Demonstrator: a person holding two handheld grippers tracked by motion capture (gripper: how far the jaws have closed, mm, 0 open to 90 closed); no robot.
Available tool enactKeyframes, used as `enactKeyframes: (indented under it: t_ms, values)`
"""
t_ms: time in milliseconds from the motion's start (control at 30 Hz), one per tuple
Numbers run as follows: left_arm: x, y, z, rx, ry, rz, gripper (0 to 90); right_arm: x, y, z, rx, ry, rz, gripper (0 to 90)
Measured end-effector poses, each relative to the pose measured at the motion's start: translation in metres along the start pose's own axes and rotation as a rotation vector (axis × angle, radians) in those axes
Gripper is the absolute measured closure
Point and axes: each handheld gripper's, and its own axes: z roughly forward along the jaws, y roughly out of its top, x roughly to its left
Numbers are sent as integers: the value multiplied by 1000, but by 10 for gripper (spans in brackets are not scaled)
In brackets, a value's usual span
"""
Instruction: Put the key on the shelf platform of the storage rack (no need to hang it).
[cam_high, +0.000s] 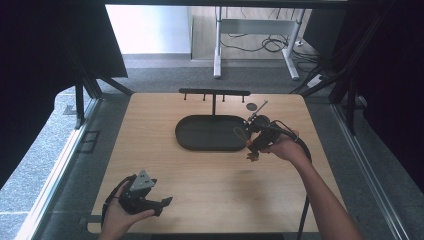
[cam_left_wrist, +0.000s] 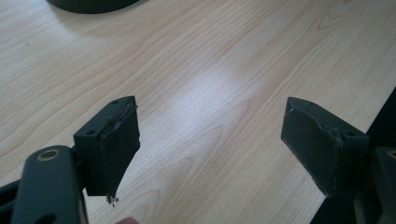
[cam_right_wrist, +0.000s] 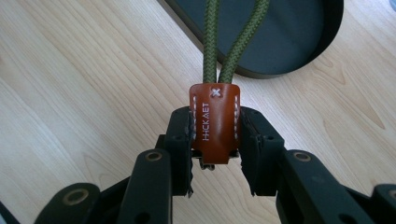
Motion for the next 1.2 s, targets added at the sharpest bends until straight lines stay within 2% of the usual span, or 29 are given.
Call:
enactKeyframes:
  t_ms: [367, 733, 967, 1200]
  values:
    - [-4, 2, 4, 14, -10, 17, 200, -8, 15, 9, 9, -6, 1, 666]
    - [-4, 2, 5, 10, -16, 15, 200, -16, 32, 13, 0, -20, 21, 666]
    - [-5, 3, 6, 15, -23, 20, 200, -24, 42, 15, -17, -9, 45, 666]
    - [-5, 2, 7, 16, -23, 16, 200, -28, 49, 19, -10, -14, 39, 666]
